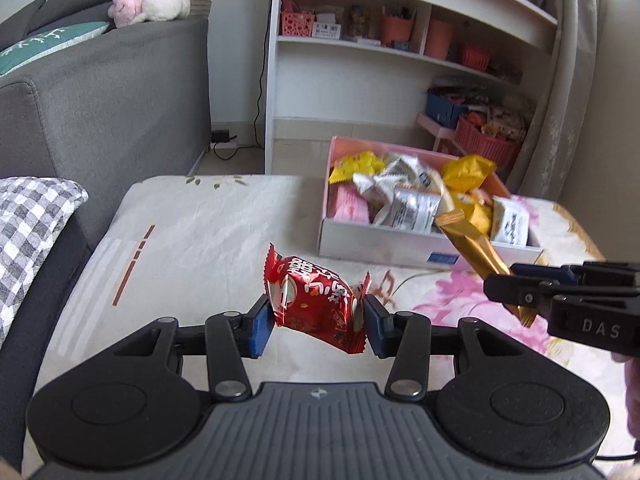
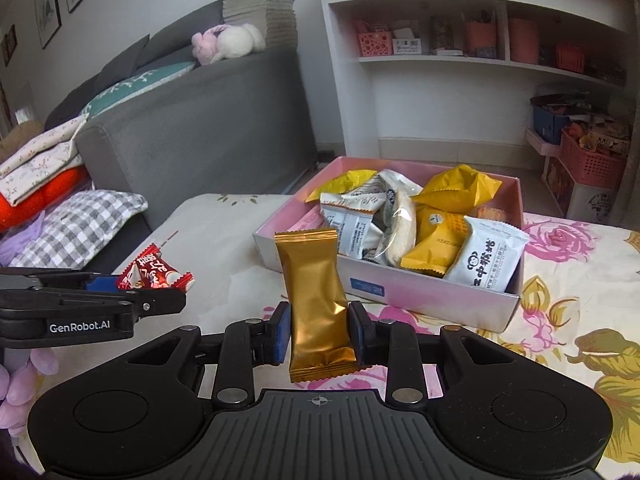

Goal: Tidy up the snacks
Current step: 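Carry the red candy and gold bar up over the pink box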

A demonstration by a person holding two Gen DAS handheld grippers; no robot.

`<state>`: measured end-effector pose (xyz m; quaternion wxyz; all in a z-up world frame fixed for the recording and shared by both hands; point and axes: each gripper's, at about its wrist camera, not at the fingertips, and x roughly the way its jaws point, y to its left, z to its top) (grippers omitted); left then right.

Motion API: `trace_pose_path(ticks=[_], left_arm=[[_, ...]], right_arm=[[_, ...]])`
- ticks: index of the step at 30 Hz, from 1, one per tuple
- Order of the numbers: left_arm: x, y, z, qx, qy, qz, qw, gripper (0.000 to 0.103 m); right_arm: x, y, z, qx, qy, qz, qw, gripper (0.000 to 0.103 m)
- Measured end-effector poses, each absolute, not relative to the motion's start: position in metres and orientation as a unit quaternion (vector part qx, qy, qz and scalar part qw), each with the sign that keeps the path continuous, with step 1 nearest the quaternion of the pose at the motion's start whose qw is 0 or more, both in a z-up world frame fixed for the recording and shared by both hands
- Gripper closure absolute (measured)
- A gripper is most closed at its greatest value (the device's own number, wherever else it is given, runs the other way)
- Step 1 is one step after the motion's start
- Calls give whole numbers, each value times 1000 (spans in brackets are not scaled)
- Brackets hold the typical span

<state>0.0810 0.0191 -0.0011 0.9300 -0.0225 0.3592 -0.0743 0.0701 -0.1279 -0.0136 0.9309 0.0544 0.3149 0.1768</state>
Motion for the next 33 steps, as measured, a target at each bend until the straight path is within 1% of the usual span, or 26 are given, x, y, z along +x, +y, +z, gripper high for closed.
trace_pose_path(ticks=[5, 12, 18, 23, 27, 33], left_arm=[[86, 3, 10, -32, 341, -81, 936, 59], [110, -16, 12, -59, 342, -97, 933, 59], [131, -46, 16, -5, 334, -107, 936, 59], [150, -67, 16, 33, 326, -117, 937, 58], [165, -79, 10, 59, 326, -115, 937, 58], [181, -87, 2, 76, 329, -108, 935, 58]], right_arm=[[74, -151, -9, 85, 307, 155, 935, 73], [92, -188, -8, 156, 301, 116, 934, 73], [110, -219, -18, 242, 291, 77, 922, 73], [126, -234, -30, 284, 291, 68, 911, 73], [138, -229, -39, 288, 302, 90, 904, 73], [152, -219, -43, 265, 305, 96, 910, 73]])
